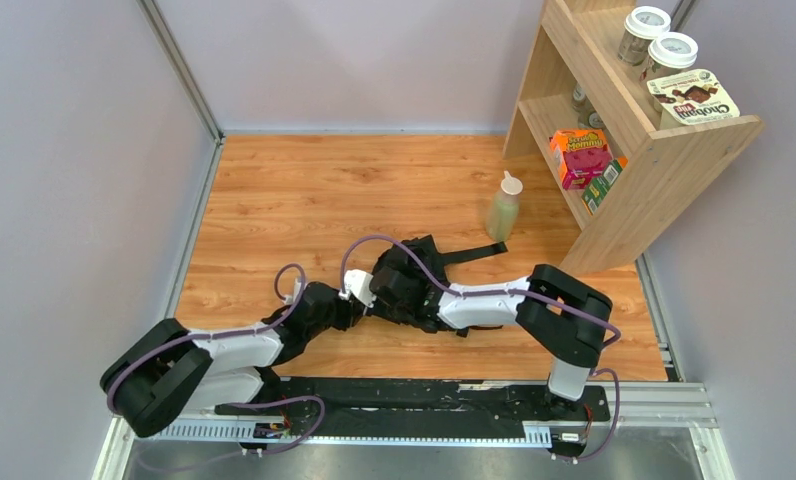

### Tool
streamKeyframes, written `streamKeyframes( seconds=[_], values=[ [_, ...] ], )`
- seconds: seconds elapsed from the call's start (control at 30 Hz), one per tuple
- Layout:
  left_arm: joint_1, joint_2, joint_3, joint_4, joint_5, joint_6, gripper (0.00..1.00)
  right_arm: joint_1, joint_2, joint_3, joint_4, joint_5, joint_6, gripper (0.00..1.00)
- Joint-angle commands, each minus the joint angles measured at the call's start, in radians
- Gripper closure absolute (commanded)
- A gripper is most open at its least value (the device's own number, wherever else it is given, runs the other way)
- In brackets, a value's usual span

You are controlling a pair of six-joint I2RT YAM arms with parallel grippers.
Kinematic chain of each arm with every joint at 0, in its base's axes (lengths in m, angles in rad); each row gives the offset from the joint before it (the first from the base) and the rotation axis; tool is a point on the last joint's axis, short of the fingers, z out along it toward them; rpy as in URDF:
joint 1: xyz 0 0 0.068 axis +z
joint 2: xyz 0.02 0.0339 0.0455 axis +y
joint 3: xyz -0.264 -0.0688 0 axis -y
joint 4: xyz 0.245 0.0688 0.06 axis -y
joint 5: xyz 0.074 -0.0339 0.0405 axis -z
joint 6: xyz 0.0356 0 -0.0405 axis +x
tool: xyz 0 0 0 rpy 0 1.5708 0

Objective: Put away the umbrella

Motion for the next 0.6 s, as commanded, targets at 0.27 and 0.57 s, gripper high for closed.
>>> streamKeyframes(
  seconds=[0.27, 0.57],
  values=[
    [0.183, -0.532, -0.013, -0.659, 0.017, 0.272, 0.26, -0.217, 0.268, 0.076, -0.275, -0.647, 0.204, 1.00],
    [0.222, -0.937, 0.016, -0.867, 0.032, 0.235, 0.25, -0.341, 0.523, 0.271, -0.368, -0.998, 0.353, 1.00]
  ],
)
